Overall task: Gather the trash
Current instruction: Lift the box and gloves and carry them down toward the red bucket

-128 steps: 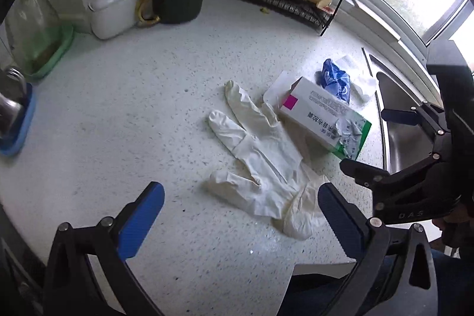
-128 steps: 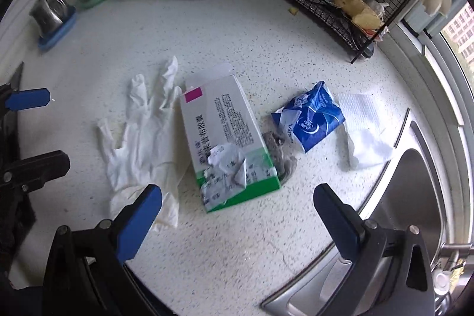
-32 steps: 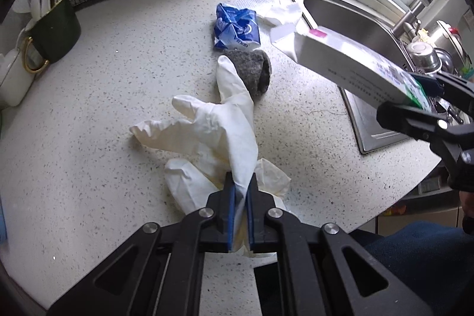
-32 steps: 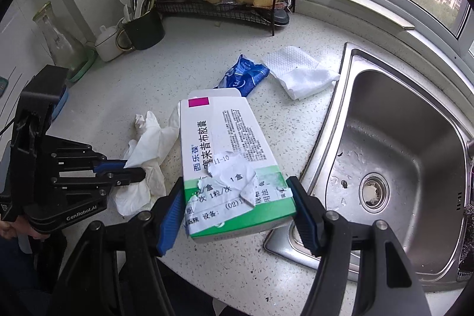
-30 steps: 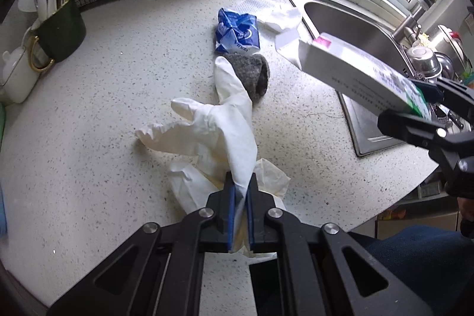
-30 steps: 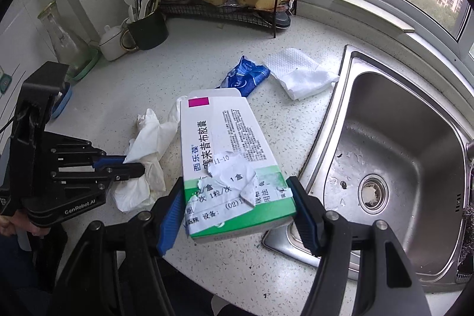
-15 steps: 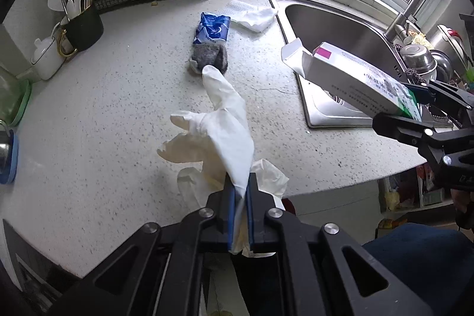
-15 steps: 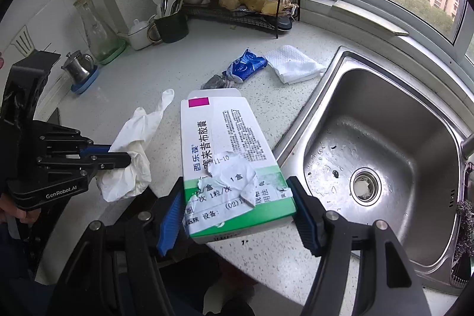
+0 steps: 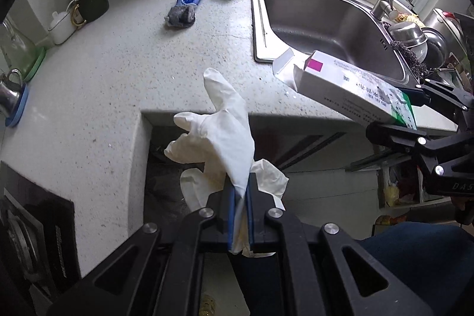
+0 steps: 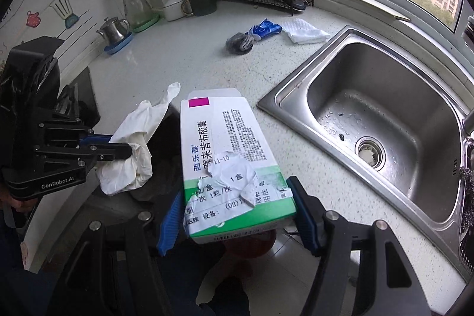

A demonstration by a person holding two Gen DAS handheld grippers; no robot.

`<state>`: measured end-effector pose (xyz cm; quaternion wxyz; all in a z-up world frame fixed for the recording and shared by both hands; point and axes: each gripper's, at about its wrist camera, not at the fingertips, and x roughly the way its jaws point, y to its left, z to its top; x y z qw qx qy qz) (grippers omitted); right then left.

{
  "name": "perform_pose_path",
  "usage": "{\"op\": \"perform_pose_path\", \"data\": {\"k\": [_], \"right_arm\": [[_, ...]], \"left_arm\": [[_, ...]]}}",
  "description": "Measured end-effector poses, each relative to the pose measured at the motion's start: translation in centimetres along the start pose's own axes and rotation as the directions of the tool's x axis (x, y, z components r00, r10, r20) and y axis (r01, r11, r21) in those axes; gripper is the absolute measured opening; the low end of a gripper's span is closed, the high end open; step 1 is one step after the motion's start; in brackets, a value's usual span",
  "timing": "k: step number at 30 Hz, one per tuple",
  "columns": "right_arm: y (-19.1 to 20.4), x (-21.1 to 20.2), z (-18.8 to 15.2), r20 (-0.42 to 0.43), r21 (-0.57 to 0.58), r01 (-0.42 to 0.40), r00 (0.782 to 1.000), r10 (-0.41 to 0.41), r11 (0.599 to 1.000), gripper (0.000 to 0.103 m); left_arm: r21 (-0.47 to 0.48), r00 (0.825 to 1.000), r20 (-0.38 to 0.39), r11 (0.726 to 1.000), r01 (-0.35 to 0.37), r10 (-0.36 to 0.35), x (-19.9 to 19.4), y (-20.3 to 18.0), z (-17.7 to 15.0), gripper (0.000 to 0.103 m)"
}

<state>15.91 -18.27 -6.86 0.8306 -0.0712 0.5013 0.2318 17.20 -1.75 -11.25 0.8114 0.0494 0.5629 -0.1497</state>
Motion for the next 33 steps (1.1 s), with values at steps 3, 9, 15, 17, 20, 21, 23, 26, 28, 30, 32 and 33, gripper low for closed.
{"op": "perform_pose_path", "data": {"k": [3, 9, 15, 17, 20, 21, 23, 26, 28, 30, 32, 33], "right_arm": [[0.4, -0.3, -1.5, -0.022, 0.005, -0.014, 1.000, 0.014, 1.000, 0.063], [1.2, -0.1, -3.1, -0.055, 0.009, -0.034, 0.998, 0.035, 0.999, 0.063], [1.4, 1.9, -4.5, -0.132, 0.053, -0.037, 0.990, 0.044, 0.998, 0.063], [1.3, 3.1, -5.3, -0.166, 0.068, -0.033, 0.985, 0.044, 0.997, 0.063], [1.3, 5.2, -6.5, -0.218, 0.079, -0.024, 0.975, 0.041, 0.997, 0.063], [1.3, 5.8, -7.0, -0.230, 0.084, -0.024, 0.972, 0.043, 0.996, 0.063], [1.1, 7.3, -7.6, -0.255, 0.093, -0.024, 0.966, 0.048, 0.995, 0.063], [0.8, 9.9, -8.8, -0.292, 0.094, -0.011, 0.956, 0.038, 0.996, 0.063], [0.6, 11.5, -9.7, -0.297, 0.074, -0.001, 0.955, 0.023, 0.997, 0.063], [0.1, 13.5, -10.5, -0.306, 0.066, 0.015, 0.952, 0.006, 0.998, 0.063], [-0.6, 15.7, -11.4, -0.327, 0.087, 0.019, 0.945, 0.011, 0.996, 0.063], [-0.9, 17.0, -12.1, -0.340, 0.096, 0.020, 0.940, 0.014, 0.995, 0.063]], "left_arm": [[-0.010, 1.000, -0.013, 1.000, 0.007, -0.007, -0.1, -1.0, -1.6, 0.006], [0.015, 0.998, -0.066, 1.000, 0.017, -0.016, 0.7, -2.6, -3.7, 0.006], [0.014, 0.990, -0.135, 0.999, 0.049, -0.046, 2.8, -2.6, -5.5, 0.006], [0.019, 0.986, -0.160, 0.998, 0.055, -0.051, 4.0, -2.4, -6.0, 0.005], [0.022, 0.977, -0.206, 0.998, 0.055, -0.050, 6.4, -2.0, -6.8, 0.005], [0.023, 0.975, -0.216, 0.998, 0.057, -0.051, 7.2, -1.9, -7.0, 0.006], [0.018, 0.971, -0.232, 0.998, 0.061, -0.055, 8.8, -1.6, -7.2, 0.005], [-0.004, 0.961, -0.264, 0.997, 0.080, -0.078, 11.8, -1.3, -7.7, 0.006], [-0.003, 0.957, -0.279, 0.997, 0.080, -0.078, 14.0, -1.3, -8.2, 0.006], [-0.004, 0.951, -0.299, 0.997, 0.082, -0.079, 16.7, -1.2, -8.7, 0.006], [-0.018, 0.945, -0.310, 0.995, 0.102, -0.102, 19.4, -1.0, -9.5, 0.005], [-0.025, 0.942, -0.315, 0.993, 0.112, -0.114, 20.6, -1.2, -9.8, 0.005]]}}
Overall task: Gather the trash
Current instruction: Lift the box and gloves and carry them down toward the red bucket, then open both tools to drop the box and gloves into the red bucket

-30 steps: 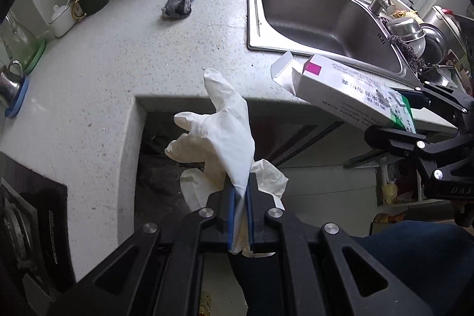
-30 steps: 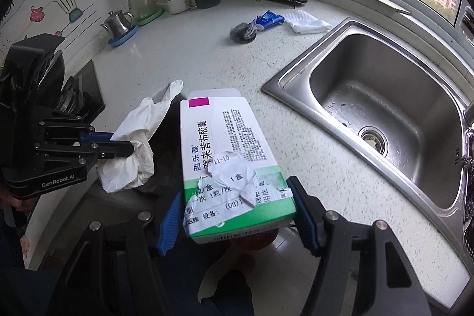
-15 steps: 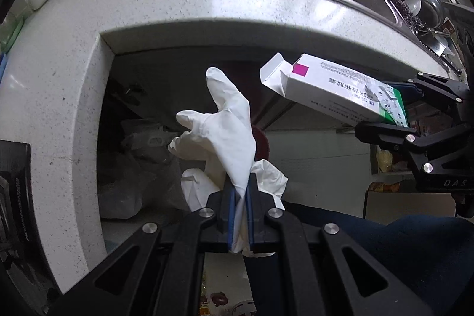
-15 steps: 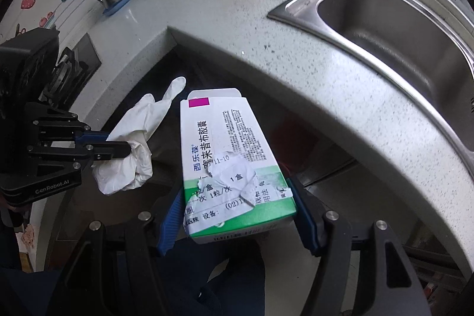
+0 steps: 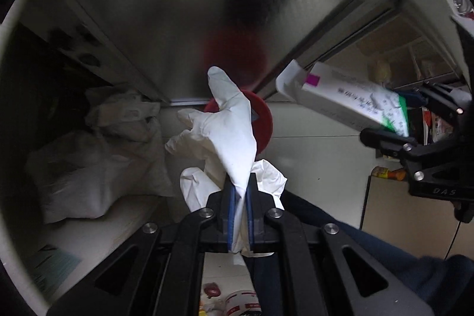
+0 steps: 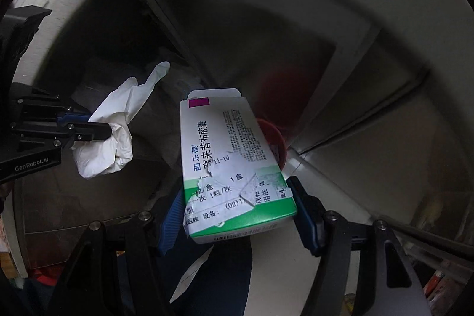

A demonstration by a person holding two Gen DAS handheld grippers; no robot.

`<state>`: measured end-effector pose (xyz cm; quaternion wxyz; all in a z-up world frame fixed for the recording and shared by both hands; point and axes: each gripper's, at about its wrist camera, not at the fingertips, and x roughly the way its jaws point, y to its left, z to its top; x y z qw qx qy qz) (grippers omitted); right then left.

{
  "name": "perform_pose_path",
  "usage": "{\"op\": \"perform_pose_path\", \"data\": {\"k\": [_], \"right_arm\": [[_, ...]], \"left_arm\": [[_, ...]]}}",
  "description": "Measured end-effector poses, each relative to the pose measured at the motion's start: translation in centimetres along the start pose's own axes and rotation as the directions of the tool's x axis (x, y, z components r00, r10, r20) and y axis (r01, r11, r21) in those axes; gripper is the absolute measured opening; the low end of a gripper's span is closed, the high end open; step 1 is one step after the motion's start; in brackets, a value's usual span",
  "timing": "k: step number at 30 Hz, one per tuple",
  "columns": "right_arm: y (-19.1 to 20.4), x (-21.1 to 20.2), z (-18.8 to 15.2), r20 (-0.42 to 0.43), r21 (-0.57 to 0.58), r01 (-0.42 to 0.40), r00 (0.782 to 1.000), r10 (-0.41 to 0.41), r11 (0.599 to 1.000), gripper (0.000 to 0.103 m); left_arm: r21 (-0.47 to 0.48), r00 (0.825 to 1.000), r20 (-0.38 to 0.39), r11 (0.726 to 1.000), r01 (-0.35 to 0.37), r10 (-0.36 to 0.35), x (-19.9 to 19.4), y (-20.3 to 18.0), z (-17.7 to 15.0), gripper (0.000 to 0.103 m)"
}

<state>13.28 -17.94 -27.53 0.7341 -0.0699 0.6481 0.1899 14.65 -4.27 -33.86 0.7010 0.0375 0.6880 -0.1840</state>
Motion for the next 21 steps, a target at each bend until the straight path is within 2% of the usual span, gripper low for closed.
{"op": "perform_pose_path", "data": {"k": [7, 14, 17, 21], "right_arm": [[-1.6, 8.7, -0.8, -0.091, 0.036, -0.007, 0.996, 0.010, 0.999, 0.063], [-2.5, 15.7, -1.3, -0.144, 0.042, 0.006, 0.990, 0.000, 0.999, 0.063], [-3.6, 17.3, -0.8, -0.165, 0.042, 0.018, 0.986, -0.011, 0.999, 0.063], [-4.2, 18.4, -1.1, -0.173, 0.036, 0.018, 0.985, -0.011, 0.999, 0.063]], "left_arm": [[0.016, 0.997, -0.075, 1.000, 0.021, -0.019, 9.3, 0.7, 0.3, 0.005], [0.013, 0.993, -0.113, 0.999, 0.045, -0.043, 16.6, 1.4, 1.4, 0.006], [0.050, 0.991, -0.129, 0.998, 0.044, -0.037, 18.9, 1.5, 1.7, 0.006], [0.053, 0.989, -0.138, 0.997, 0.053, -0.045, 20.8, 1.8, 2.1, 0.006]]}}
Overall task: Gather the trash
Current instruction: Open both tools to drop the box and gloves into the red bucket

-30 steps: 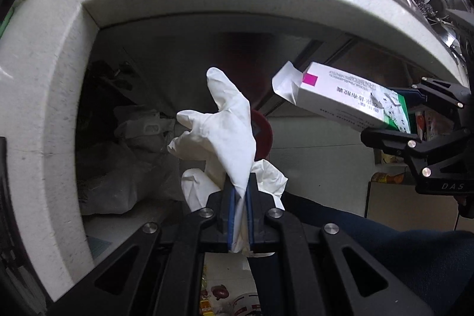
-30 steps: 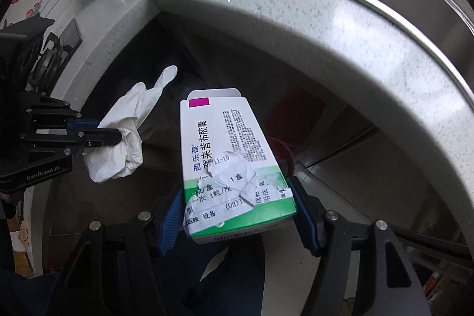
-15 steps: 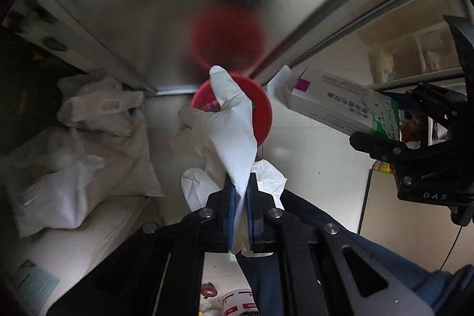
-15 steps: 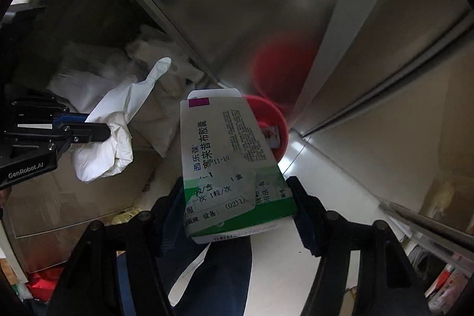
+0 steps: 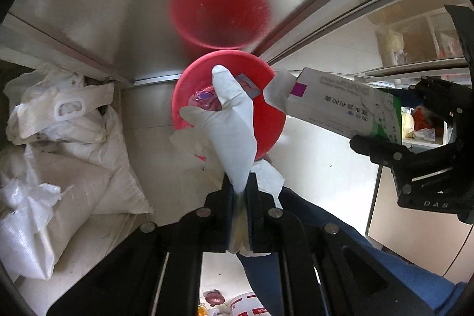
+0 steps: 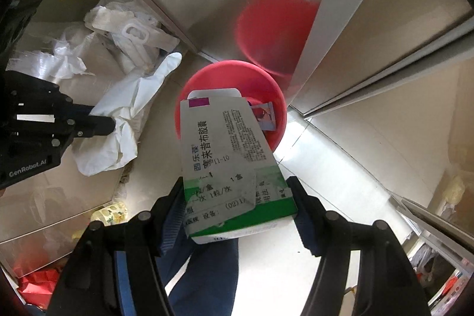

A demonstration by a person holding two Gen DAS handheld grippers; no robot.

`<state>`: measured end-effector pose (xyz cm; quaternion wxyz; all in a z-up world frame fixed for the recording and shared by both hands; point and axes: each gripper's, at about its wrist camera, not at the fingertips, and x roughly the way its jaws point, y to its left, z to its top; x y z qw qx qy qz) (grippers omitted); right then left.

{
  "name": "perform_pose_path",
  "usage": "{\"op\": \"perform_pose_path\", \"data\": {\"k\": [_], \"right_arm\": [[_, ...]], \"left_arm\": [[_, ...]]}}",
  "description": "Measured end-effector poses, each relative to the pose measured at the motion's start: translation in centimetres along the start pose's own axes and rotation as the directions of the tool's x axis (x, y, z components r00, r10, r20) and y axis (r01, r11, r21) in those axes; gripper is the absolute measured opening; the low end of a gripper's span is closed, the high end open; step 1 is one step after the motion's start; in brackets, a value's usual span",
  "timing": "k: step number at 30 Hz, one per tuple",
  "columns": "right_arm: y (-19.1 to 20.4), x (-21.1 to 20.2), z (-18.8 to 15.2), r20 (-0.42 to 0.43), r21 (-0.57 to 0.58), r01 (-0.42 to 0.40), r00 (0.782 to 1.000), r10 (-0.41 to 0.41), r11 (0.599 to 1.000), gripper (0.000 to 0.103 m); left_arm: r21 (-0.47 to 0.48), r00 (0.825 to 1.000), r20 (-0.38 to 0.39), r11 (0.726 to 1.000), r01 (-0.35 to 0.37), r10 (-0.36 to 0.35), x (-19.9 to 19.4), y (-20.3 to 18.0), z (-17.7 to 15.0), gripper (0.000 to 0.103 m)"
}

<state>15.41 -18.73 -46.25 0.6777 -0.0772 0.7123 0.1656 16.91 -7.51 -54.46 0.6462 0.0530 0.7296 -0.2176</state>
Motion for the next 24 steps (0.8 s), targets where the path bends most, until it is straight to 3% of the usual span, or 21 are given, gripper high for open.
{"op": "perform_pose_path", "data": {"k": [11, 15, 20, 23, 24], "right_arm": [[-1.1, 1.4, -0.4, -0.007, 0.012, -0.017, 1.000, 0.017, 1.000, 0.063], [-1.4, 1.9, -0.1, -0.012, 0.020, -0.019, 1.000, 0.019, 1.000, 0.063], [-1.7, 2.4, 0.3, -0.025, 0.030, -0.029, 0.999, 0.029, 0.999, 0.063], [-1.8, 2.8, 0.5, -0.036, 0.036, -0.037, 0.999, 0.039, 0.999, 0.063], [-1.8, 2.8, 0.6, -0.041, 0.034, -0.041, 0.998, 0.043, 0.999, 0.063]], "left_arm": [[-0.001, 1.000, 0.000, 1.000, -0.019, 0.019, 1.2, -0.7, 1.0, 0.006], [-0.014, 1.000, -0.010, 1.000, -0.022, 0.022, 1.4, -0.5, 1.1, 0.021], [-0.028, 0.999, -0.004, 0.999, -0.039, 0.039, 2.0, 0.4, 1.4, 0.032], [-0.035, 0.999, -0.009, 0.998, -0.044, 0.044, 2.0, 0.6, 1.3, 0.033], [-0.034, 0.999, -0.012, 0.998, -0.046, 0.046, 2.1, 0.6, 1.3, 0.038]]}}
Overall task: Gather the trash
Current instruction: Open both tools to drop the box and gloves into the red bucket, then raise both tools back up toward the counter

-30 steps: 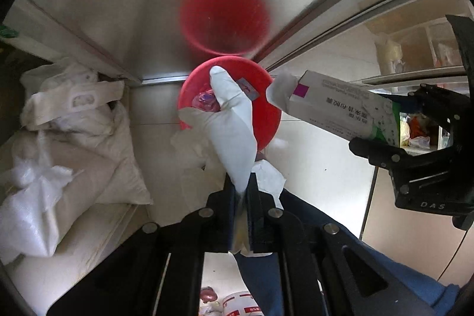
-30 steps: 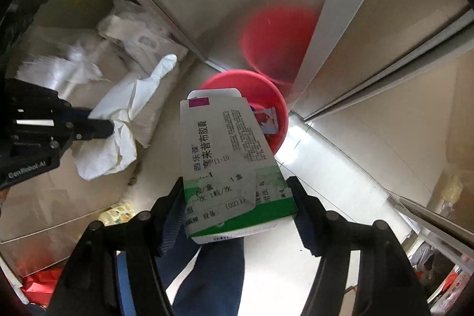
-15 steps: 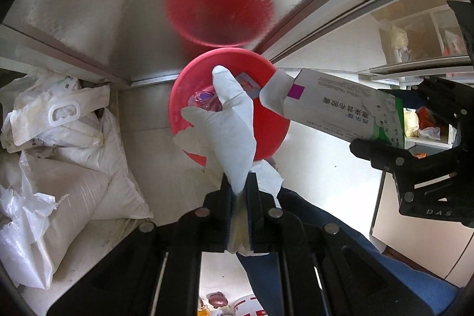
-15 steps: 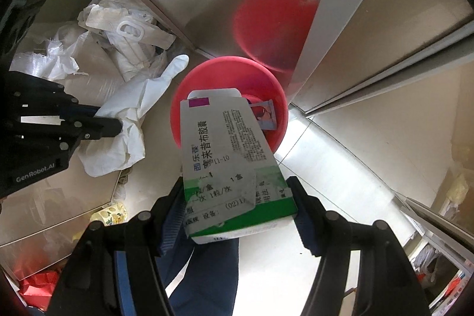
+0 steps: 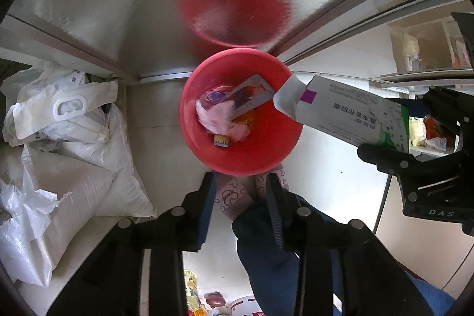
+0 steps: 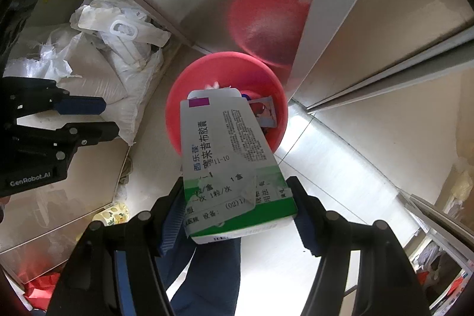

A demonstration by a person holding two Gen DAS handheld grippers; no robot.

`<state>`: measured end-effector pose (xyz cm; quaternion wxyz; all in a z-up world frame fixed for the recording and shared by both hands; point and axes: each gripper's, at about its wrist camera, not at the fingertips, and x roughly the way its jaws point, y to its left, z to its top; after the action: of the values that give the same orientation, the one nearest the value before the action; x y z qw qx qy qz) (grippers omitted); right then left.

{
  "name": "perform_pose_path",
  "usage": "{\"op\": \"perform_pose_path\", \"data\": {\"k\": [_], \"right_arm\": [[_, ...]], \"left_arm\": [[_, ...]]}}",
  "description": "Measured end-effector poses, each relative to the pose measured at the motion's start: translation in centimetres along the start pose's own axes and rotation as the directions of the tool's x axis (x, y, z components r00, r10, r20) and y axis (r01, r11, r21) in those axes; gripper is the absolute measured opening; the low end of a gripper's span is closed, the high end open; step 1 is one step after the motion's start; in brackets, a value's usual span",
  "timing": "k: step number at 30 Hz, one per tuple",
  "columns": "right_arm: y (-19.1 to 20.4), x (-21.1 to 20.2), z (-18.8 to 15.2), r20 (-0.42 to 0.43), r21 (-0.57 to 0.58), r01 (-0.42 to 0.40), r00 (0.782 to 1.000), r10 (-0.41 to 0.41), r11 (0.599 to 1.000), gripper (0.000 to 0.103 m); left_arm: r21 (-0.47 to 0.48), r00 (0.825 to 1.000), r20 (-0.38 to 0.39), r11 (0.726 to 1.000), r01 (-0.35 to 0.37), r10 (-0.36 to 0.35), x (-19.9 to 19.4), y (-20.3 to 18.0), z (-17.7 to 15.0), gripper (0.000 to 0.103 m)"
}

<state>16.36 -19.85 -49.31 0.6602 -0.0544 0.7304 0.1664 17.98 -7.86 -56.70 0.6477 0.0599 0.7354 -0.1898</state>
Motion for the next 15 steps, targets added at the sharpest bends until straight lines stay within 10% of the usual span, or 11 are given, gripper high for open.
{"op": "perform_pose_path", "data": {"k": [15], "right_arm": [[1.9, 0.7, 0.1, 0.005, -0.049, 0.012, 1.000, -0.012, 0.999, 0.078]], "left_arm": [[0.009, 1.000, 0.001, 1.000, -0.016, 0.016, -0.1, 0.5, -2.5, 0.083]]}}
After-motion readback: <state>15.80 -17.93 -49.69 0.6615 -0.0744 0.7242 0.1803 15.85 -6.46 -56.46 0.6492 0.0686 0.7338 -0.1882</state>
